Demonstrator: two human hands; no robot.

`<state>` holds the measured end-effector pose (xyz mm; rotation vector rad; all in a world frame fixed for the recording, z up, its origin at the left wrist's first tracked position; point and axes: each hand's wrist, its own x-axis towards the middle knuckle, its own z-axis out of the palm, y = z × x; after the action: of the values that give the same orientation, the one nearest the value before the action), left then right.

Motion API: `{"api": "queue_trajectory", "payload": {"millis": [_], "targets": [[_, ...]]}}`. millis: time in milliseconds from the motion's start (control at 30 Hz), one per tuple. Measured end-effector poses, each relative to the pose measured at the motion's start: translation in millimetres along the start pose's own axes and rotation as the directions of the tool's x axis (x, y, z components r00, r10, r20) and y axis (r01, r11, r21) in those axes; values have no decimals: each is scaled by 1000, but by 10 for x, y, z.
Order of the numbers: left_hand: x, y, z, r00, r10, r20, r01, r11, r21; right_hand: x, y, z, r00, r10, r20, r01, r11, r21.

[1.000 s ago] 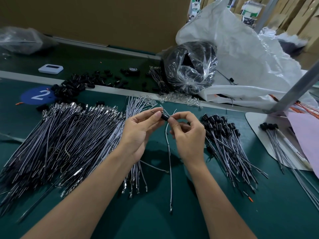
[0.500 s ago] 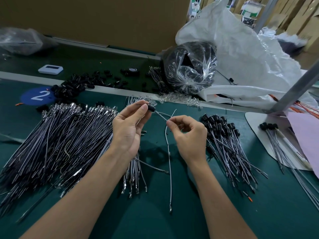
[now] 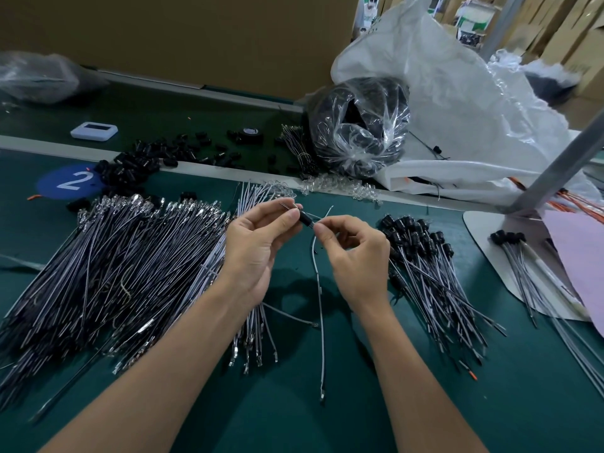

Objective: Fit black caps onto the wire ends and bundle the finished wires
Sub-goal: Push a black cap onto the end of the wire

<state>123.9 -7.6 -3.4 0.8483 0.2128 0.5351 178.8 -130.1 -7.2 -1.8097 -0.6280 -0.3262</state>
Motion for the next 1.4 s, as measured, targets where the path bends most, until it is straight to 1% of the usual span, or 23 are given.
{"api": "queue_trajectory", "payload": {"millis": [200,333,467,567,633,700,733,833,900,933,967,1000,1033,1100,1167,1200,1233,1267,1300,1367,1400], "targets": [[-3,-1,10,999,-32,-1,32,999,16,-1,-35,-6,1000,-7,-11,7,1000,23],[-4,-10,14,998,-48,36,46,998,41,5,-54,-13,999,41,-13,-40,997,70],[-18,-7,22,994,-81,68,77,995,59,0,-64,-24,999,5,38,-7,999,38],[-32,0,29,995,-88,46,84,994,73,-9,-69,-16,998,-41,38,41,999,-12],[-38,14,38,997,-68,25,66,995,77,-12,-60,-10,998,-54,33,56,997,-61],[-25,80,25,1000,-16,-13,17,998,52,-14,-40,-18,999,-38,32,41,995,-88],[-6,136,2,999,11,-53,-10,1000,12,-12,-32,-28,999,-21,35,24,996,-86],[55,321,-114,971,56,-232,-91,986,-143,11,-25,-73,998,17,56,-14,999,-47],[78,377,-160,947,79,-311,-135,978,-162,30,-29,-93,995,56,84,-57,998,16],[82,377,-162,943,84,-322,-140,978,-155,35,-36,-99,991,95,99,-104,991,89],[84,368,-156,943,80,-321,-135,980,-150,41,-47,-105,983,145,109,-164,966,199],[85,355,-145,948,66,-310,-117,982,-149,50,-56,-112,974,196,117,-224,918,328],[85,339,-137,956,47,-289,-92,985,-145,63,-61,-122,963,240,119,-268,854,446],[71,309,-124,975,13,-223,-37,994,-106,94,-69,-150,948,294,120,-301,712,635],[45,278,-117,988,8,-157,-12,1000,-28,121,-73,-199,938,306,161,-308,528,791],[30,260,-113,991,18,-135,-17,1000,13,130,-73,-224,934,304,185,-311,446,839],[17,241,-108,992,35,-121,-28,998,60,131,-76,-247,930,307,202,-318,393,863],[6,228,-101,992,55,-111,-42,993,115,128,-81,-260,925,314,217,-329,369,869],[3,220,-85,992,74,-99,-56,983,178,125,-84,-260,920,318,231,-344,371,862],[-1,212,-51,996,83,-43,-66,953,296,110,-100,-225,912,305,273,-387,426,818],[-2,205,-36,998,70,4,-67,938,341,100,-108,-195,910,292,293,-405,485,775]]}}
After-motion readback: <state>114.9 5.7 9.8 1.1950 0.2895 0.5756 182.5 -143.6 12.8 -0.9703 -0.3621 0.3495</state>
